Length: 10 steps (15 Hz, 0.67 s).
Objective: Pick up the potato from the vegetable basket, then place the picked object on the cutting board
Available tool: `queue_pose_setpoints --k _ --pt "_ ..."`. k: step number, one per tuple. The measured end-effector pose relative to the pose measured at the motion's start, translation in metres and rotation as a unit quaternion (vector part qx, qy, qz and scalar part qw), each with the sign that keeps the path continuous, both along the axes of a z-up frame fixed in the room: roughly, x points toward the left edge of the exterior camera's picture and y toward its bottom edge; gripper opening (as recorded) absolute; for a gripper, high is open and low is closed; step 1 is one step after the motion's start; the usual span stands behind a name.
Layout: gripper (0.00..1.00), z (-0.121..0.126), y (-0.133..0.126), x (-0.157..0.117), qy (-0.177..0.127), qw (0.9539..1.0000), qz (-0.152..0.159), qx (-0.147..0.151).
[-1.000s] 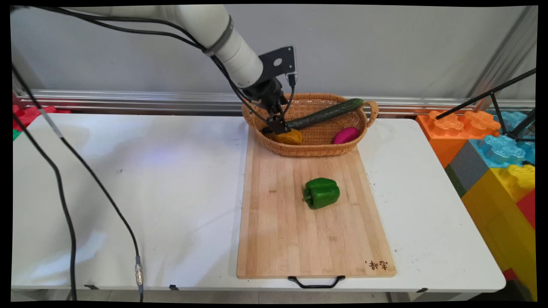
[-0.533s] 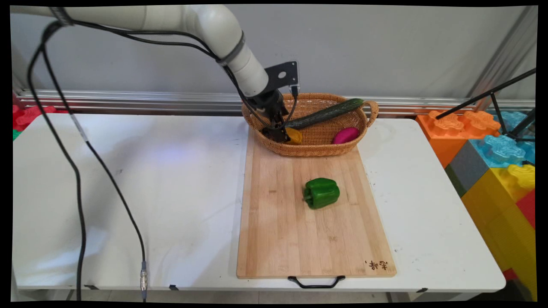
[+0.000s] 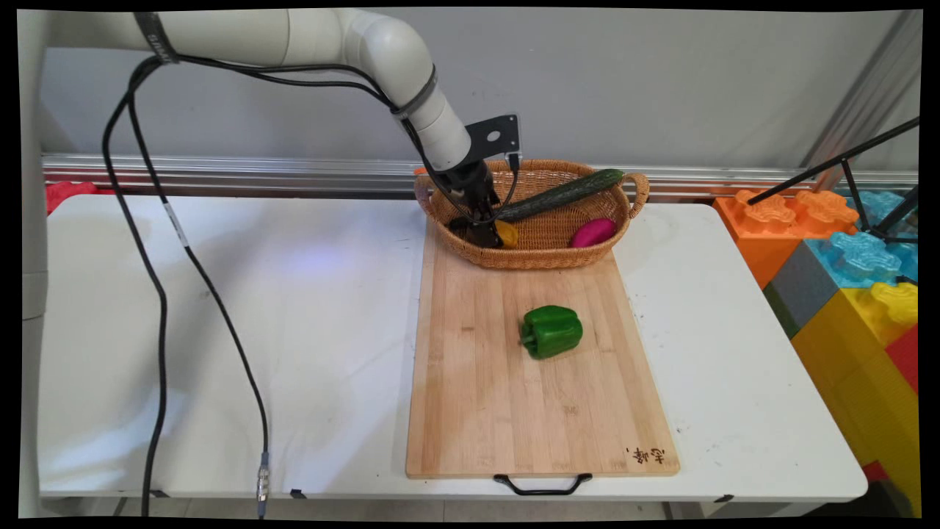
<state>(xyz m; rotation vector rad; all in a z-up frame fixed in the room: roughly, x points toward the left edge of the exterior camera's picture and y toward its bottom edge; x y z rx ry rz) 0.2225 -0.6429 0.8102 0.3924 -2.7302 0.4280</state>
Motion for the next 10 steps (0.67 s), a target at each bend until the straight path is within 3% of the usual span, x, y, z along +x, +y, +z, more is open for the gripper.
queue_pose_setpoints --k 2,3,10 --pt "1.00 -0.0030 -0.0026 -0.0006 -0.001 1.0000 0.000 0.005" --pt "0.00 -0.0047 -0.0040 -0.0013 -0.001 1.0000 0.000 0.007" --pt "0.00 -0.0039 -0.0115 -0.0099 0.006 0.9999 0.005 0.009"
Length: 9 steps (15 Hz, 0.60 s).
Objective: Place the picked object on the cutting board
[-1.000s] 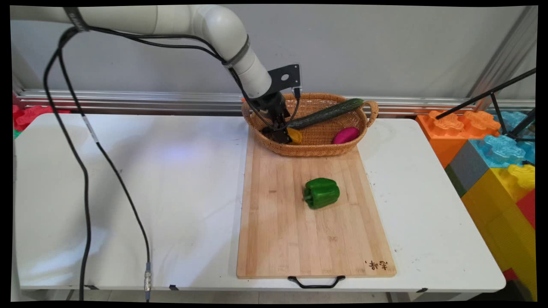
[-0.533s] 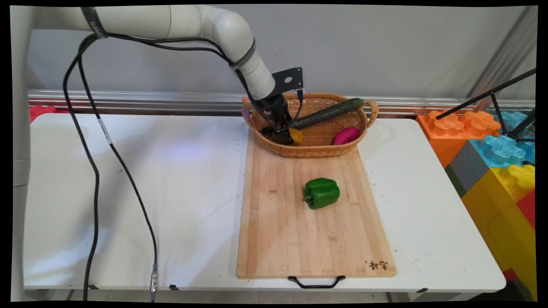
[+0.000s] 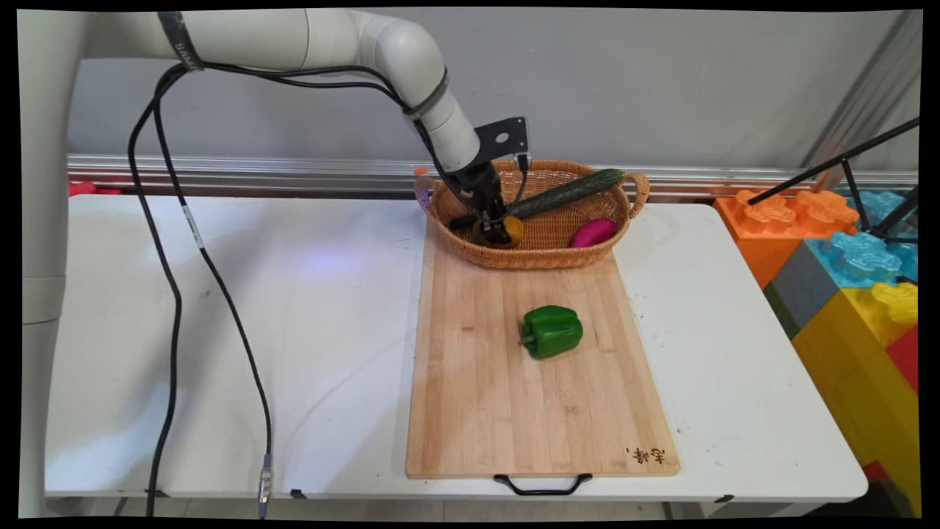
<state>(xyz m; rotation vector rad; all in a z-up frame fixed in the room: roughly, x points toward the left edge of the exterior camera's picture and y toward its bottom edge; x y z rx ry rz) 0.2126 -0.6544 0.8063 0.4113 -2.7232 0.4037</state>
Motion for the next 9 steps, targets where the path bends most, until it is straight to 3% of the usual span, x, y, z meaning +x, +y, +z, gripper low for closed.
queue_pose_setpoints --k 4,9 --pt "0.00 0.024 0.007 -0.008 0.016 0.9994 0.019 -0.024" --pt "0.00 0.065 0.040 -0.026 0.042 0.9981 0.024 -0.039"
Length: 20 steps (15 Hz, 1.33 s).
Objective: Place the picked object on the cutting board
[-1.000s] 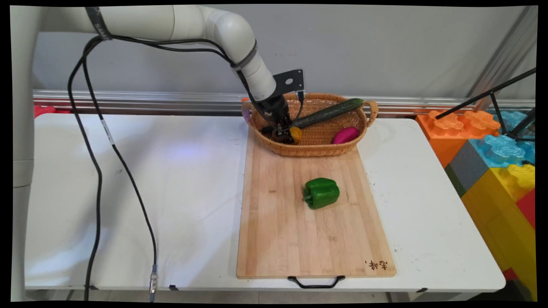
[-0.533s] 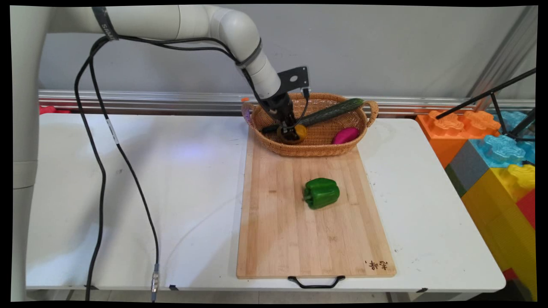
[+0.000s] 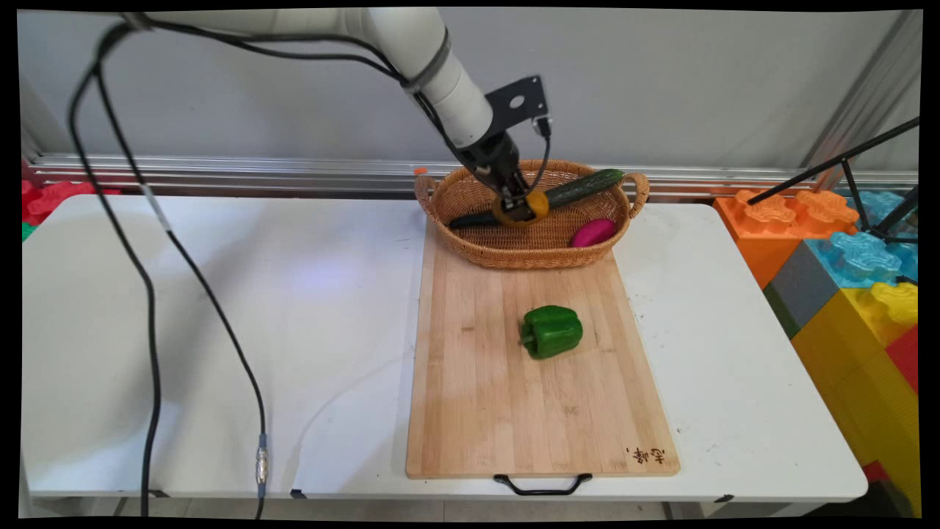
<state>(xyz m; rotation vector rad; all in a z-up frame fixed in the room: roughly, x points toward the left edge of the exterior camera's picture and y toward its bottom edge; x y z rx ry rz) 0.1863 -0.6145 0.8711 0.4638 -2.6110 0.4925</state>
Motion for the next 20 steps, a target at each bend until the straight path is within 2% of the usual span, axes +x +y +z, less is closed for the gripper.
queue_pose_setpoints --k 5,9,11,15,20 --pt "0.00 0.033 0.063 -0.021 0.022 0.9993 -0.024 0.019" --pt "0.00 0.032 0.098 -0.016 0.008 0.9985 -0.038 0.038" --pt "0.00 0.022 0.111 -0.005 -0.007 0.9980 -0.042 0.045" --pt "0.00 -0.015 0.124 0.021 -0.041 0.9969 -0.051 0.044" --pt "0.00 -0.057 0.127 0.033 -0.055 0.9962 -0.056 0.038"
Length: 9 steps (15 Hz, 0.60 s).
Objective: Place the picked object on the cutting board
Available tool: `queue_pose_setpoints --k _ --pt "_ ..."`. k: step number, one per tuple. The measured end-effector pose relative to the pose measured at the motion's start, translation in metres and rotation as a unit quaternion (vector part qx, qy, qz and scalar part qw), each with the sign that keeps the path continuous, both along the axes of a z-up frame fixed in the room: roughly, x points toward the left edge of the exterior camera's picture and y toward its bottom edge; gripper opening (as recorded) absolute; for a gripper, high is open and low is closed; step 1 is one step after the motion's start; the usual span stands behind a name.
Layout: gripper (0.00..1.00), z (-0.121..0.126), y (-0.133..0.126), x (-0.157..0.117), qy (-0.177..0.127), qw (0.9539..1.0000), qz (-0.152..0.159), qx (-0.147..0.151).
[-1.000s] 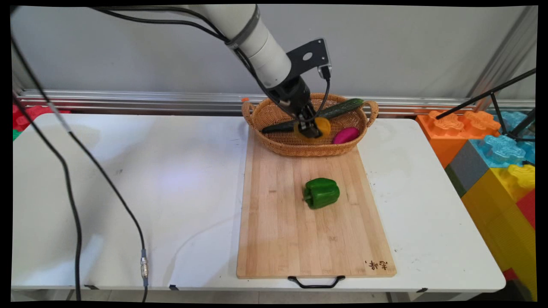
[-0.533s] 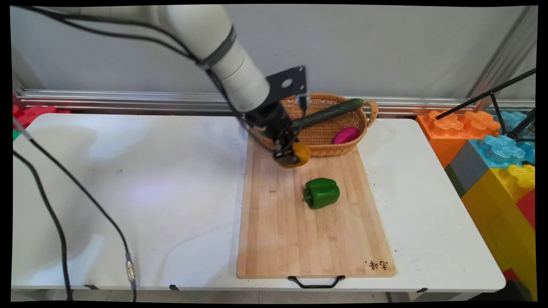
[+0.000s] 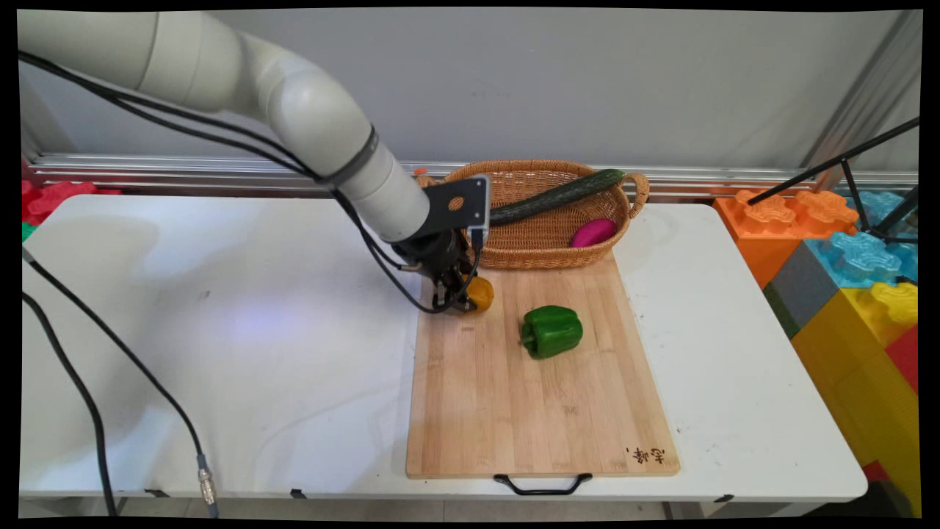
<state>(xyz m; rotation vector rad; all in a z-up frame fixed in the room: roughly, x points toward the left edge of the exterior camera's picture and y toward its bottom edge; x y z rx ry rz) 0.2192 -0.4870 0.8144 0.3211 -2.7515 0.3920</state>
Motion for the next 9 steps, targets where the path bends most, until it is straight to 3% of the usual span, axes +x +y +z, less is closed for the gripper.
queue_pose_setpoints --k 4,5,9 --pt "0.00 -0.0134 0.0004 -0.0005 0.006 1.0000 -0.004 -0.003" --pt "1.00 -0.0141 0.0004 -0.0007 0.005 1.0000 -0.006 -0.004" --pt "1.00 -0.0109 0.0016 -0.0033 0.007 0.9999 -0.011 -0.002"
